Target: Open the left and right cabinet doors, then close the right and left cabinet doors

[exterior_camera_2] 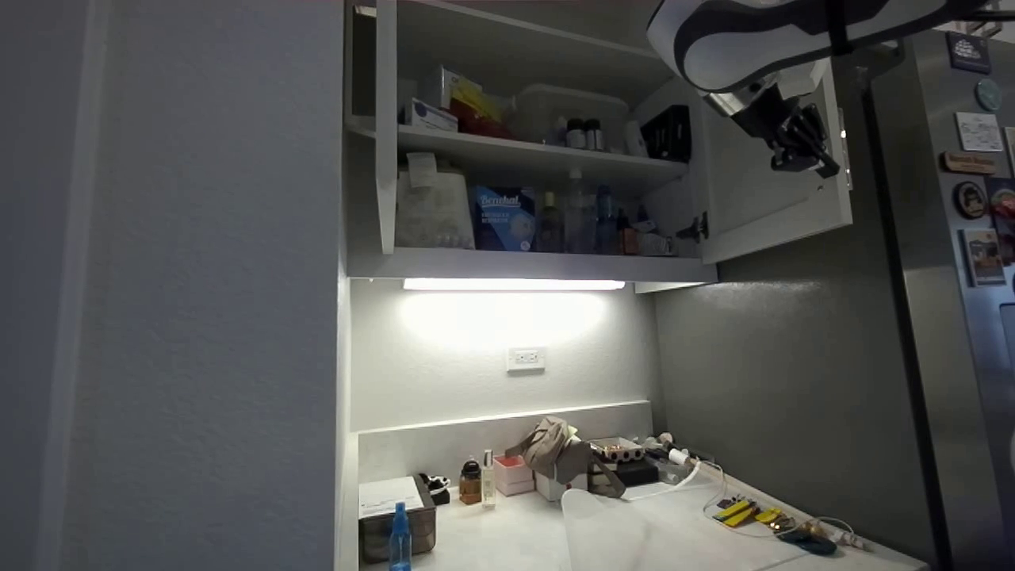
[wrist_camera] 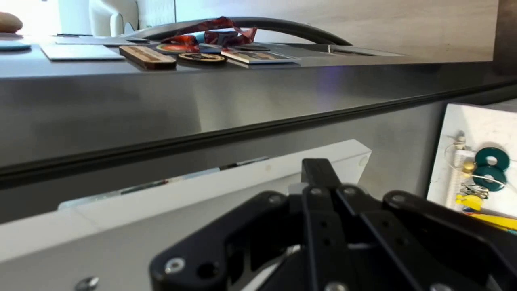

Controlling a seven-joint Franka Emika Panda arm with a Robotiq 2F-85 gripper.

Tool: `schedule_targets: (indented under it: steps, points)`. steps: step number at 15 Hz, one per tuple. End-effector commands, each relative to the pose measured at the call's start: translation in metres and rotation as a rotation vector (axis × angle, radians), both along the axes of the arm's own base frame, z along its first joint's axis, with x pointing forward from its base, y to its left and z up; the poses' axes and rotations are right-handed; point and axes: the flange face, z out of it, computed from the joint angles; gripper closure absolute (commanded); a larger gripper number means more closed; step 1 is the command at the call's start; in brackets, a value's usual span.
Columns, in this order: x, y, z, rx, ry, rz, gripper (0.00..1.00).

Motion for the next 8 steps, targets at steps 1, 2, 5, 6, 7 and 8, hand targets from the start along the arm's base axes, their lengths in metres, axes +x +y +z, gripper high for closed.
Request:
schedule_targets:
  steps: [1,2,5,6,7,8]
  points:
    - [-0.015,-0.01,0.001,0.004,-0.027,-0.067,1.0]
    - [-0.018,-0.014,0.0,0.01,-0.037,-0.083,1.0]
    - [-0.025,-0.025,0.001,0.023,-0.051,-0.115,1.0]
    - [-0.028,-0.029,0.001,0.029,-0.053,-0.122,1.0]
    - [-0.029,-0.033,0.001,0.034,-0.055,-0.126,1.0]
    - [-0.03,-0.036,0.0,0.04,-0.056,-0.13,1.0]
